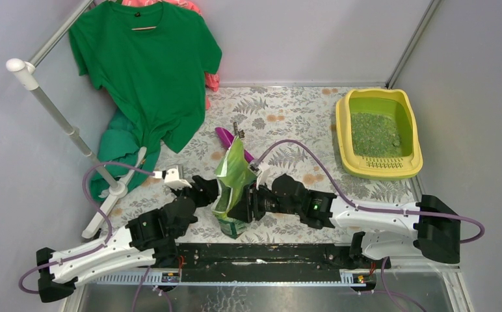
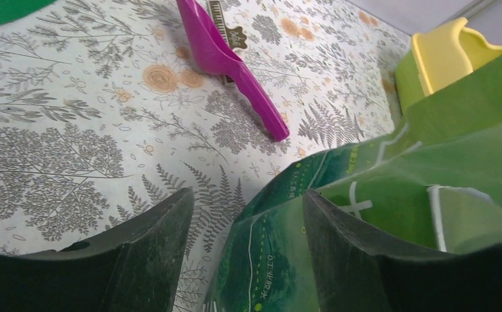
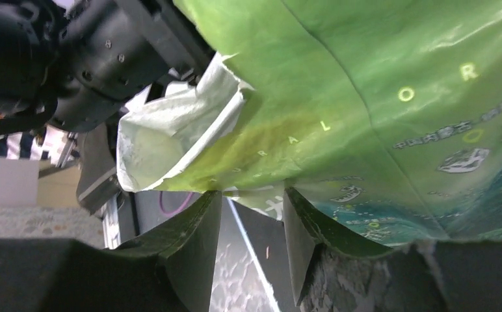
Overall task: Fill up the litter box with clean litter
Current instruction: Adjust the cat litter bag at the center of the board.
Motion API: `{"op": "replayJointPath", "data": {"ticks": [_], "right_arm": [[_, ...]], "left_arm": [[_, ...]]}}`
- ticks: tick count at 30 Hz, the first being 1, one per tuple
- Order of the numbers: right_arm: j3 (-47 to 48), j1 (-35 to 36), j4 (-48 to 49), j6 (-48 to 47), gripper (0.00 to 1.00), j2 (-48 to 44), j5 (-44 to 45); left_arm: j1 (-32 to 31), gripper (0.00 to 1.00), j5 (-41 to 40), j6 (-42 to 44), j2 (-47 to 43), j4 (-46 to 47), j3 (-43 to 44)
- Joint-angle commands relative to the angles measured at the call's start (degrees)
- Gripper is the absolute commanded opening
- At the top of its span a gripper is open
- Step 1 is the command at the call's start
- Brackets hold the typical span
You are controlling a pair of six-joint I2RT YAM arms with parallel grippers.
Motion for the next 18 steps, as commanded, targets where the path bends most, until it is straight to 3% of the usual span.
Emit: {"op": "replayJointPath", "data": {"ticks": [1,5,14,18], "right_arm": [[0.6,0.0,10.8,-3.9,0.48,-1.3,12.9],[5.6,-2.2,5.6,-8.7,0.54,-2.0,16.0],[10.5,-16.7,0.0,-12.4,0.62,-1.2,3.2],[14.6,-19.1,-8.1,-19.7,0.79,-3.6,-0.5]], "left_arm": [[-0.8,0.68,3.6,2.7,-1.7,4.7,-1.4],[-1.3,0.67,5.2,3.4,-3.3,5.1,-1.4],[-1.7,0.64,5.0,3.3,-5.8,2.8,-0.1],[-1.7,0.64,2.1,2.1,-6.3,-2.4,2.0]]}}
